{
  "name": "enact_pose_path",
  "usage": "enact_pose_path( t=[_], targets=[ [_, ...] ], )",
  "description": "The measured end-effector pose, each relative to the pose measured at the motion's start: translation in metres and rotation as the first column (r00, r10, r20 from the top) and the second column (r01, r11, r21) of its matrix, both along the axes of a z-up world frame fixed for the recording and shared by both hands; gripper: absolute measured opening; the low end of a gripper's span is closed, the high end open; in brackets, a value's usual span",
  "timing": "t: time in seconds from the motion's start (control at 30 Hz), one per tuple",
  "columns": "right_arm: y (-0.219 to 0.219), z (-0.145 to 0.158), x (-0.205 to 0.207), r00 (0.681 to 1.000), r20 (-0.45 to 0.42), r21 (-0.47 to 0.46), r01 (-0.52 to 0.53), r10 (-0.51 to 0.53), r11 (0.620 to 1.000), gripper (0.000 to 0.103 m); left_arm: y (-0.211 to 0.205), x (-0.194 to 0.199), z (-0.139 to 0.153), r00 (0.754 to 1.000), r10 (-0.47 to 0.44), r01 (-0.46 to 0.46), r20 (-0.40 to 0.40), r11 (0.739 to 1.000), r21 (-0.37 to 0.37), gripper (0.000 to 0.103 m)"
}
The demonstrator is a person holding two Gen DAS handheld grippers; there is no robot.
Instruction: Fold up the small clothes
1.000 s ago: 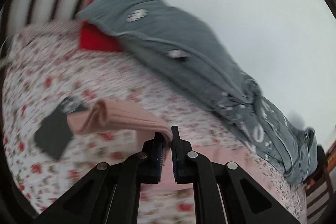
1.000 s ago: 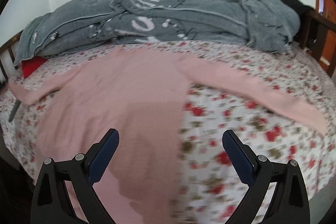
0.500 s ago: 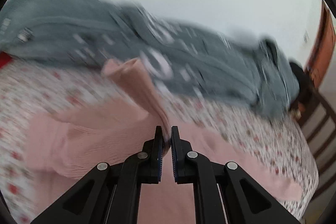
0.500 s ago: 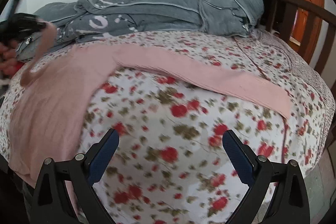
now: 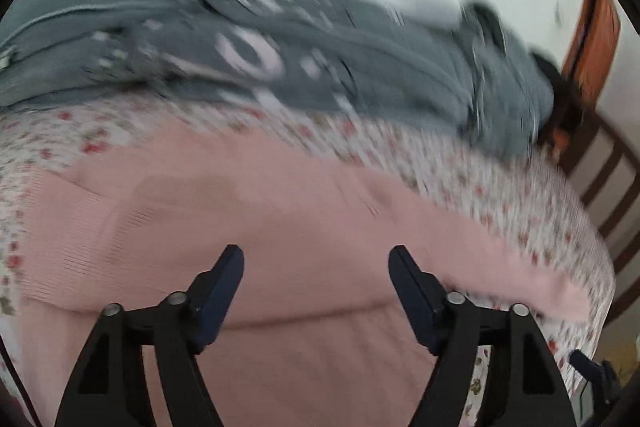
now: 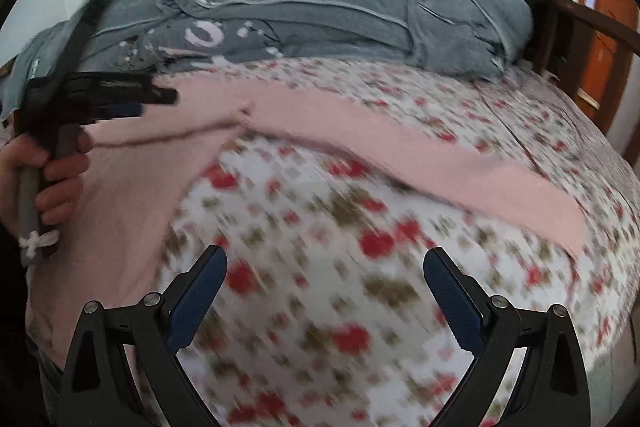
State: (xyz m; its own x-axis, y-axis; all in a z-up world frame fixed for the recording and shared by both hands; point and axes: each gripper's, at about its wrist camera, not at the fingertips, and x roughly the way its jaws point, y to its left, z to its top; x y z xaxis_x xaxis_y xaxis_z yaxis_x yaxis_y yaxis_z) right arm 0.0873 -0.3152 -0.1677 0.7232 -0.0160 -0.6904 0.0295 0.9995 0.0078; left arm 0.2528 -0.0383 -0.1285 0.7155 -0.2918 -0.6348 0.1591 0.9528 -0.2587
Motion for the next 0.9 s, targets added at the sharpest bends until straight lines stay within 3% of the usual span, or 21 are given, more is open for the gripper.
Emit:
enact_pose_path(
  t=[0.17,0.27,0.4,0.57,0.6,0.67,0.7,0.73,0.77,0.8,0.87,0.9],
  targets=[
    [0.02,0.01,0.047,0.998,0.038,0.054,-0.047,0.045,0.997,0.098,0.089,-0.003,0.005,0.983,0.184,-0.185,0.02,0.98,0.075,0.076],
    [0.032,0.012,0.085,0.997,0.044,0.107,-0.064,0.059,0.992,0.091,0.143,-0.002,-0.007,0.961,0.275,-0.273,-0.018,0.959,0.077,0.076],
    [0.042,0.006,0.126,0.999,0.01,0.157,-0.05,0.049,0.986,0.073,0.2,0.005,-0.032,0.949,0.298,-0.298,-0.102,0.955,0.015,0.076],
    [0.062,-0.007,0.167,0.998,-0.05,0.178,-0.039,0.049,0.983,0.068,0.225,0.032,-0.058,0.947,0.269,-0.29,-0.176,0.951,-0.104,0.075],
    [0.068,-0.011,0.174,0.996,-0.072,0.159,-0.033,0.045,0.987,0.063,0.228,0.039,-0.063,0.948,0.258,-0.285,-0.187,0.948,-0.138,0.074],
    [0.076,-0.018,0.182,0.995,-0.09,0.12,-0.029,0.04,0.992,0.055,0.225,0.047,-0.065,0.954,0.233,-0.261,-0.187,0.954,-0.147,0.063],
    [0.081,-0.022,0.183,0.996,-0.083,0.082,-0.03,0.037,0.996,0.049,0.222,0.052,-0.066,0.962,0.203,-0.231,-0.181,0.962,-0.147,0.031],
    [0.084,-0.024,0.181,0.996,-0.076,0.064,-0.035,0.04,0.997,0.035,0.221,0.055,-0.066,0.965,0.186,-0.214,-0.186,0.966,-0.145,0.014],
    [0.087,-0.024,0.18,0.997,-0.067,0.042,-0.046,0.049,0.998,0.026,0.221,0.056,-0.062,0.967,0.179,-0.207,-0.181,0.967,-0.149,0.014],
    [0.091,-0.02,0.176,0.998,-0.044,0.006,-0.041,0.041,0.999,0.009,0.227,0.053,-0.057,0.969,0.195,-0.22,-0.149,0.959,-0.177,0.014],
    [0.089,-0.011,0.167,0.999,0.009,0.003,-0.031,0.031,1.0,0.001,0.239,0.044,-0.048,0.968,0.232,-0.248,-0.099,0.945,-0.213,0.013],
    [0.088,-0.007,0.163,0.999,0.035,0.01,-0.04,0.039,0.999,0.001,0.242,0.042,-0.049,0.961,0.261,-0.274,-0.093,0.941,-0.197,0.013]
  ],
)
